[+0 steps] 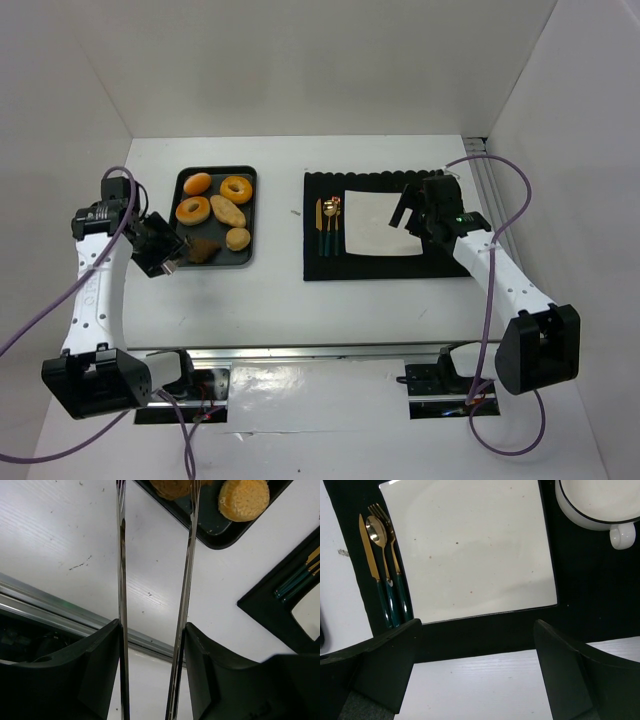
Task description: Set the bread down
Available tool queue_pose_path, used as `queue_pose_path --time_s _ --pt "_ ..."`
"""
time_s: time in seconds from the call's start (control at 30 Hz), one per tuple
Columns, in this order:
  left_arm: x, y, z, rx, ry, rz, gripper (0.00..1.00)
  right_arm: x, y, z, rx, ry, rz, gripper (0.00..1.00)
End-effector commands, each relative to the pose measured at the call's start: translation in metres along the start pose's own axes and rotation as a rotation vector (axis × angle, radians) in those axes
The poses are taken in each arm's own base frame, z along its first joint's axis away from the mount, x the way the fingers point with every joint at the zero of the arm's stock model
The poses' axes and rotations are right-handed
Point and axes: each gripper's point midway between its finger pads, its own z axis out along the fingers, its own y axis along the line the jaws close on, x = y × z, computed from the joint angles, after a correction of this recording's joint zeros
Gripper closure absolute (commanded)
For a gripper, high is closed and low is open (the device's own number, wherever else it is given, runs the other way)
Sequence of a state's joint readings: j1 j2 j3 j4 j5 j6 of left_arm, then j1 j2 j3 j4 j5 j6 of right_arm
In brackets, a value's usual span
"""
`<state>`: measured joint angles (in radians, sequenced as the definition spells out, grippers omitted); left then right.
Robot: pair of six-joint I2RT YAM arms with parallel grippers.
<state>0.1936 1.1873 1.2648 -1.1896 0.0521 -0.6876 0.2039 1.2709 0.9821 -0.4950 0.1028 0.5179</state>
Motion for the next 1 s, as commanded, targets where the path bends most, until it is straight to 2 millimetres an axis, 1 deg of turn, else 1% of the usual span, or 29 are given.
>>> queue_pose_path --time_s 0.0,0.07,0.1,0.13,0.2,0.23,0.3,0.33,0.37,0.4,0.53,0.57,0.63,0.67,0.7,0.73,0.83,0.87,0.97 --pt "-0.007 -0.012 -0.006 0.105 -0.025 -0.052 0.37 -0.018 0.009 -0.006 -0.040 -0.054 -0.003 0.00" --pt "-0.010 -0.011 -0.006 0.107 -0.036 -0.061 0.35 -0.018 0.009 -0.006 -0.040 -0.054 -0.003 0.00" --pt "-0.009 -0.013 -0.006 0.116 -0.030 -0.060 0.35 -0.018 0.009 -0.006 -0.040 -0.054 -0.003 0.00" --pt "-0.011 -0.010 -0.004 0.113 -0.035 -0.059 0.35 -0.018 0.009 -0.006 -0.040 -0.054 -0.003 0.00" --pt "-0.014 -0.012 -0.002 0.138 -0.037 -0.055 0.33 -0.013 0.009 -0.005 -0.043 -0.041 -0.004 0.00" --pt "-0.013 -0.009 0.000 0.135 -0.027 -0.070 0.33 -0.012 0.008 -0.002 -0.039 -0.033 -0.005 0.00" --pt "-0.013 -0.012 0.007 0.161 -0.014 -0.058 0.33 -0.012 0.008 -0.002 -0.038 -0.033 -0.005 0.00" --pt "-0.014 -0.009 0.009 0.162 -0.007 -0.077 0.33 -0.012 0.008 -0.002 -0.038 -0.033 -0.005 0.00" --pt "-0.013 -0.009 0.012 0.173 -0.002 -0.067 0.32 -0.012 0.008 -0.002 -0.038 -0.033 -0.005 0.00" --pt "-0.016 -0.011 0.014 0.186 0.000 -0.075 0.32 -0.012 0.008 -0.002 -0.038 -0.033 -0.005 0.00" --pt "-0.019 -0.014 0.019 0.213 0.003 -0.080 0.32 -0.013 0.009 -0.004 -0.038 -0.033 -0.005 0.00" --pt "-0.022 -0.013 0.023 0.209 0.004 -0.089 0.32 -0.011 0.008 -0.001 -0.034 -0.025 -0.005 0.00" --pt "-0.023 -0.017 0.027 0.223 0.023 -0.081 0.32 -0.011 0.008 -0.001 -0.034 -0.025 0.004 0.00" --pt "-0.024 -0.015 0.027 0.221 0.020 -0.089 0.32 -0.011 0.010 -0.002 -0.042 -0.020 0.004 0.00" --pt "-0.023 -0.016 0.031 0.228 0.036 -0.091 0.32 -0.011 0.010 -0.002 -0.042 -0.020 0.004 0.00" --pt "-0.024 -0.019 0.030 0.248 0.032 -0.087 0.32 -0.007 0.008 0.000 -0.037 -0.012 0.012 0.00" --pt "-0.018 -0.016 0.042 0.244 0.060 -0.094 0.33 -0.007 0.008 0.000 -0.037 -0.012 0.012 0.00" --pt "-0.019 -0.019 0.042 0.258 0.057 -0.091 0.35 -0.007 0.008 0.000 -0.037 -0.012 0.012 0.00" --pt "-0.016 -0.016 0.051 0.245 0.081 -0.098 0.35 -0.007 0.008 0.000 -0.037 -0.012 0.012 0.00"
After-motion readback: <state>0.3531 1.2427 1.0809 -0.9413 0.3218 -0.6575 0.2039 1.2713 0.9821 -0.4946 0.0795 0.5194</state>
